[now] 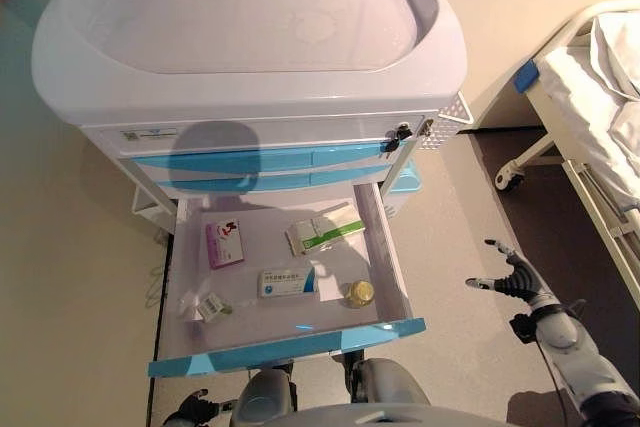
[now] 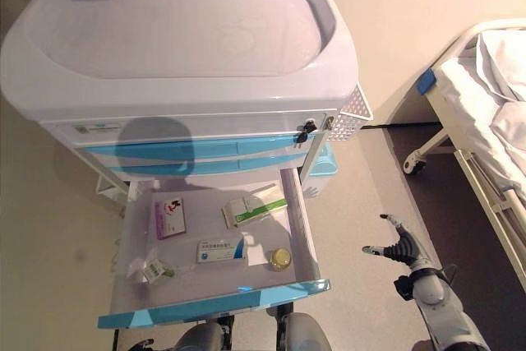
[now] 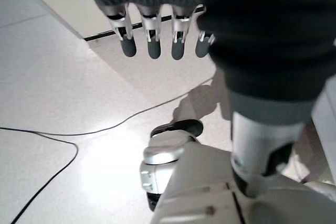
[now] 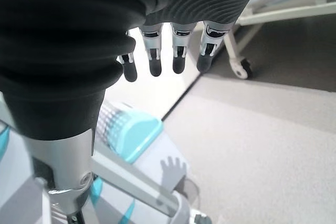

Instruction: Open the drawer and pick up the medicine

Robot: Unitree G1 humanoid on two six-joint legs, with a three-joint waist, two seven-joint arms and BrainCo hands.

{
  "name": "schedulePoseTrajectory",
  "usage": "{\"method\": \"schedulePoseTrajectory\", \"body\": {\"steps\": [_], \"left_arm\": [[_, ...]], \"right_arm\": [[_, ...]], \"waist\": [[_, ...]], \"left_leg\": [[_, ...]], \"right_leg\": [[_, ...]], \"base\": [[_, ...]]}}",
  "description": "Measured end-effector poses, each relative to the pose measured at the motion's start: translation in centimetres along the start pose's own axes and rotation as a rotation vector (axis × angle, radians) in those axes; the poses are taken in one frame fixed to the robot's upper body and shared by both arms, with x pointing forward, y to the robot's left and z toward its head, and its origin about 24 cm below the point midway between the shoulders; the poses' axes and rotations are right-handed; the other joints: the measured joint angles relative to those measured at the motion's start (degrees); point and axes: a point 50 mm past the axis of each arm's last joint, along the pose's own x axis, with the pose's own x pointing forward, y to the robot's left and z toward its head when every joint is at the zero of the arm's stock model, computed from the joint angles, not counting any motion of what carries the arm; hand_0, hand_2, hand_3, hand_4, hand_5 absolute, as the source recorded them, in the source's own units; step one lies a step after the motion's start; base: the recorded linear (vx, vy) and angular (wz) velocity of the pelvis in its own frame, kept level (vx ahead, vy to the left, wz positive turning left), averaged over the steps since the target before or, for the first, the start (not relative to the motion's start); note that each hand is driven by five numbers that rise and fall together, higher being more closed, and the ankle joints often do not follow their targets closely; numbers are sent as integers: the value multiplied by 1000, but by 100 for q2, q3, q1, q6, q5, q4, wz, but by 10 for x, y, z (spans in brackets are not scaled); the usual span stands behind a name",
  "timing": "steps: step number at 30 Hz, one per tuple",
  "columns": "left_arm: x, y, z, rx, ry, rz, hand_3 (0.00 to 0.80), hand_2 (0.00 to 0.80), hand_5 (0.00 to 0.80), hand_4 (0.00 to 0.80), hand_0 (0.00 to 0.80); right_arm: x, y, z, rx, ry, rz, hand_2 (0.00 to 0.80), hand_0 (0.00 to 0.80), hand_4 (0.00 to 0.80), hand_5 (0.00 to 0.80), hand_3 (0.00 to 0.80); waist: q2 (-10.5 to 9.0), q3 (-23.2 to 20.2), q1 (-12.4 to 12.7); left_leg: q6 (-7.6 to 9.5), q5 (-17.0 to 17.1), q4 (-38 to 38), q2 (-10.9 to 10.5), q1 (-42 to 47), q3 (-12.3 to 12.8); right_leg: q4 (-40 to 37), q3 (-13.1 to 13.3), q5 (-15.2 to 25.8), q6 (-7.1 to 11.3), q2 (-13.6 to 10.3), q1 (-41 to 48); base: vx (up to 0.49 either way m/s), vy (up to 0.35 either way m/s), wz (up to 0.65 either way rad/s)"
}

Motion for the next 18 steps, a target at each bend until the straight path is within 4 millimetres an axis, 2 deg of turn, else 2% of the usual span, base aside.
{"method": "schedulePoseTrajectory", "body": {"steps": [2, 5, 10, 14, 15, 18], "left_arm": [[0, 1, -2, -9, 6, 6, 0, 0, 0, 0, 0], [-1, 2, -4, 19, 9, 4, 0, 0, 0, 0, 0], [-1, 2, -6, 24, 8, 4, 0, 0, 0, 0, 0], [-2, 2, -9, 26, 8, 0, 0, 0, 0, 0, 0], [-2, 2, -9, 26, 7, -2, 0, 0, 0, 0, 0], [-2, 2, -10, 25, 7, -6, 0, 0, 0, 0, 0]], "right_arm": [[-3, -3, 15, 42, -84, 12, 0, 0, 0, 0, 0], [-10, -9, 56, 79, -290, 64, 0, 0, 0, 0, 0], [-14, -25, 95, -8, -465, 129, 0, 0, 0, 0, 0], [-18, -29, 129, -52, -616, 214, 0, 0, 0, 0, 0], [-17, -29, 132, -62, -630, 234, 0, 0, 0, 0, 0], [-21, -20, 152, -121, -710, 359, 0, 0, 0, 0, 0]], "waist": [[-4, 10, -12], [4, 14, 22], [-1, 11, 52], [8, 10, 41], [9, 11, 50], [20, 11, 151]], "left_leg": [[0, 0, -20, 5, 42, 17], [1, 1, -92, 12, 119, 99], [9, 10, -133, 5, 118, 109], [5, 39, -127, -3, 80, 4], [1, 44, -129, -2, 79, -29], [-17, 51, -150, 4, 59, -141]], "right_leg": [[-18, 16, 19, -7, 7, 41], [-77, 92, 23, 9, 17, 70], [-90, 102, 33, 25, 7, 80], [-159, 17, 36, 24, 1, 118], [-169, -25, 35, 24, -4, 139], [-197, -153, 26, 13, -9, 176]], "base": [[-8, 2, -6], [-4, 2, -11], [-4, -4, -1], [-11, -29, 11], [-2, -37, 27], [9, -47, 22]]}}
